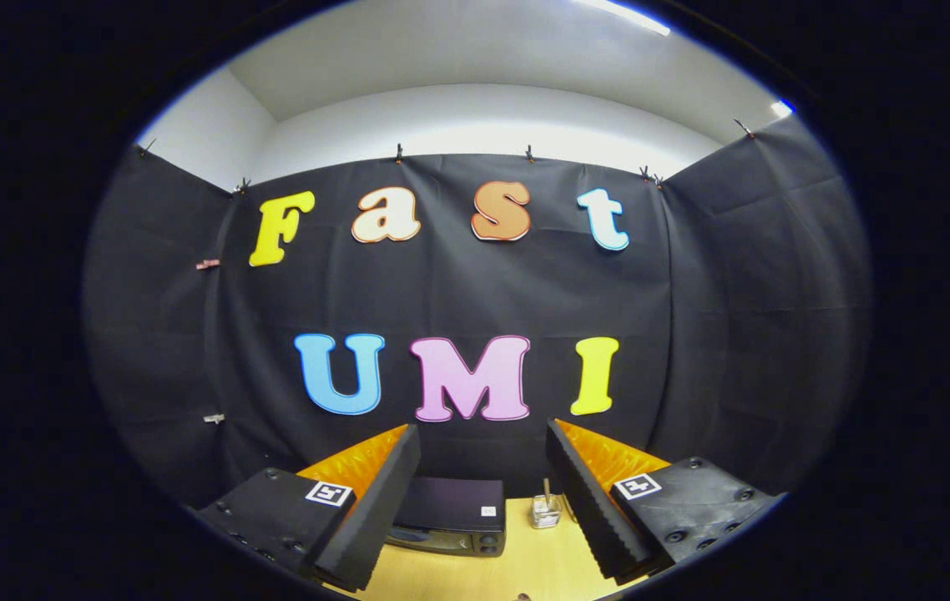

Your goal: Open the toaster oven, put the food inside, and close the toaster oven door.

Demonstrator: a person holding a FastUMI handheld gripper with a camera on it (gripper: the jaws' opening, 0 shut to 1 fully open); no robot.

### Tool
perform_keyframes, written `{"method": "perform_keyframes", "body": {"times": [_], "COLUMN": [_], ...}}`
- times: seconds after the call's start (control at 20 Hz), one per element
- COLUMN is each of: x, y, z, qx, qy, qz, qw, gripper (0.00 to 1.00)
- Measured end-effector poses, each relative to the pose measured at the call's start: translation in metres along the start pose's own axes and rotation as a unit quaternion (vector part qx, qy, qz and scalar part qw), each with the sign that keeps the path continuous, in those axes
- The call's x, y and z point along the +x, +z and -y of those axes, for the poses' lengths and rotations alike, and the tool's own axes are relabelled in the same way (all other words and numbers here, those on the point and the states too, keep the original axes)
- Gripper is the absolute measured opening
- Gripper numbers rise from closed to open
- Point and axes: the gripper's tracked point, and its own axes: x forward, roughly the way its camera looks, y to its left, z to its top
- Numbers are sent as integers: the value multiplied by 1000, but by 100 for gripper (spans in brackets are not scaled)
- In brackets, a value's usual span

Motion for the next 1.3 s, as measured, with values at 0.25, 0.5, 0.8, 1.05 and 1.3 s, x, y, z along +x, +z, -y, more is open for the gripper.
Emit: {"method": "perform_keyframes", "body": {"times": [0.25,0.5,0.8,1.05,1.3], "x": [4,12,18,19,20], "y": [10,8,7,2,-1], "z": [15,24,31,33,32], "qx": [10,9,14,10,6], "qy": [3,1,6,7,10], "qz": [14,13,14,5,0], "qw": [1000,1000,1000,1000,1000], "gripper": [98,98,98,98,98]}}
